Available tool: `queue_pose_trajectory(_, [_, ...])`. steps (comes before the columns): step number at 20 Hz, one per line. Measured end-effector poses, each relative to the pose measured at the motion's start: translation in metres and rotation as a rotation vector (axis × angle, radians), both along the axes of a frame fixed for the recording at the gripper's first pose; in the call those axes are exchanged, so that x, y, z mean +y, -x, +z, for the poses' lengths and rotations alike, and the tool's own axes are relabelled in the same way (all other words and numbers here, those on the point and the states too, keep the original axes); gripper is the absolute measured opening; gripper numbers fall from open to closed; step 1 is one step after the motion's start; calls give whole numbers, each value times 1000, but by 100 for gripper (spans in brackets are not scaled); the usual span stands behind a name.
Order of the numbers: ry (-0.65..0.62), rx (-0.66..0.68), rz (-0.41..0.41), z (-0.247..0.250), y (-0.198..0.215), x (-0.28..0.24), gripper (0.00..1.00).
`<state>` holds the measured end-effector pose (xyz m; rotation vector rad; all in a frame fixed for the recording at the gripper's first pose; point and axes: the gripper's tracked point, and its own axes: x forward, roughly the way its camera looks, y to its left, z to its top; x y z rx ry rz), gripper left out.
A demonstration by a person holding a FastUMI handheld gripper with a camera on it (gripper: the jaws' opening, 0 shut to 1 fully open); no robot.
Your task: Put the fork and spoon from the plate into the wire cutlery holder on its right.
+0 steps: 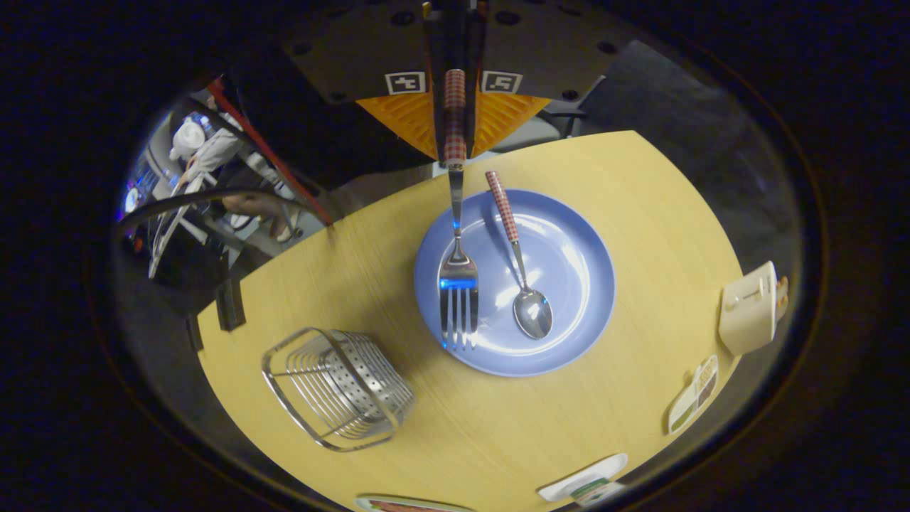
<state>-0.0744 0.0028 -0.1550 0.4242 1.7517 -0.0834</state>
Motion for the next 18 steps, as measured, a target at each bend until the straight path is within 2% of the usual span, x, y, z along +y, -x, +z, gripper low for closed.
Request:
queue_pose_trajectory(3, [-83,35,-172,25,-20,-12,14])
queue_pose_trajectory(6, [-131,74,-289,41,-40,-34,14])
queue_pose_trajectory(9, [-221,185,-410,51,-55,-44,14])
queue_pose_trajectory(11, [-326,268,-501,54,-68,-38,14])
queue_pose_trajectory(15, [-515,423,-610,58,-96,-35,14])
queue_pose_trajectory(18, [-597,486,-645,52,-116,-40,14])
